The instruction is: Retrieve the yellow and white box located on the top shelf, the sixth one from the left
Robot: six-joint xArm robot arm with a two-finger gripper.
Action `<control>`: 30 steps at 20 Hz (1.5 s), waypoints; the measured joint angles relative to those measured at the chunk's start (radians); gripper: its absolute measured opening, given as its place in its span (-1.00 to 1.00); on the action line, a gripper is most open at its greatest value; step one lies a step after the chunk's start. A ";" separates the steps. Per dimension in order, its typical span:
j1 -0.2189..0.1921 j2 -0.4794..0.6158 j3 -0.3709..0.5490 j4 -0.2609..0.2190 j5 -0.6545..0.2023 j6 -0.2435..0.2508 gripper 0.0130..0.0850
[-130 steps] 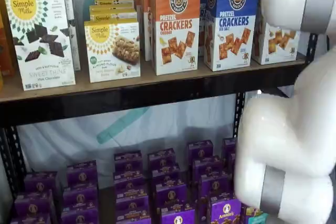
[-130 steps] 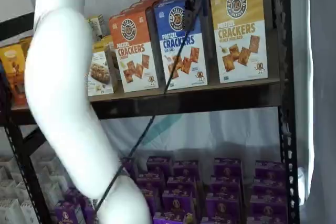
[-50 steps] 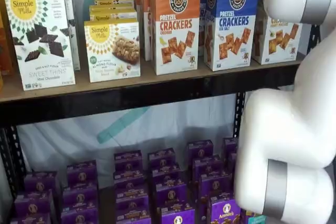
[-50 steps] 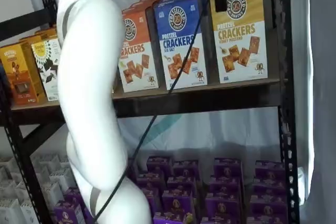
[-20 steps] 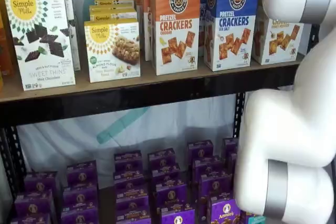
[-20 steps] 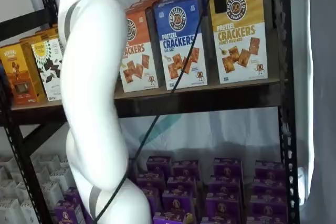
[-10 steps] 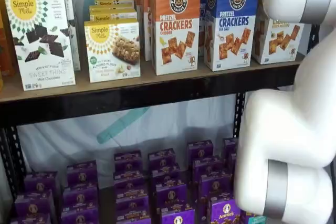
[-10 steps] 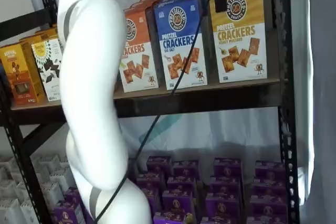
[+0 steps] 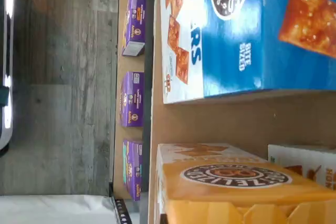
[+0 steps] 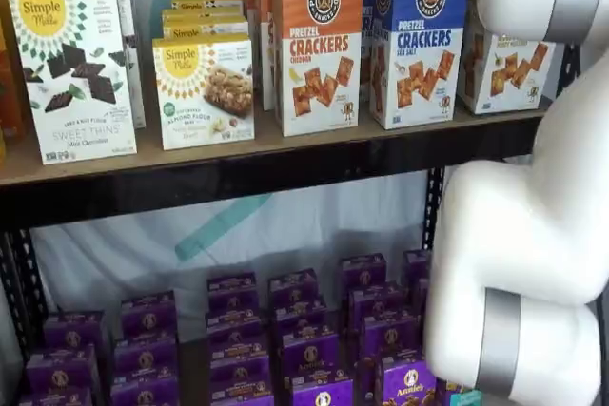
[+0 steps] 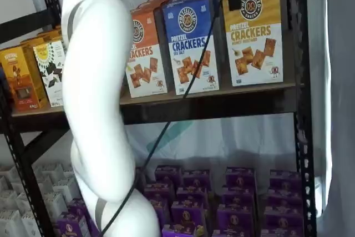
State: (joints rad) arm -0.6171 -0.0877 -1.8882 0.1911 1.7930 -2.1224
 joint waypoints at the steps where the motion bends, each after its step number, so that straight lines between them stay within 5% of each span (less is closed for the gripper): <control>1: -0.004 -0.004 0.000 0.005 0.004 -0.001 0.22; 8: -0.024 -0.086 0.074 -0.010 -0.008 -0.029 0.22; 19: -0.099 -0.252 0.213 -0.008 0.095 -0.090 0.22; 23: -0.081 -0.316 0.286 -0.024 0.106 -0.079 0.22; 30: 0.020 -0.422 0.410 -0.048 0.122 0.012 0.22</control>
State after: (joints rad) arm -0.5973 -0.5097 -1.4785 0.1433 1.9150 -2.1106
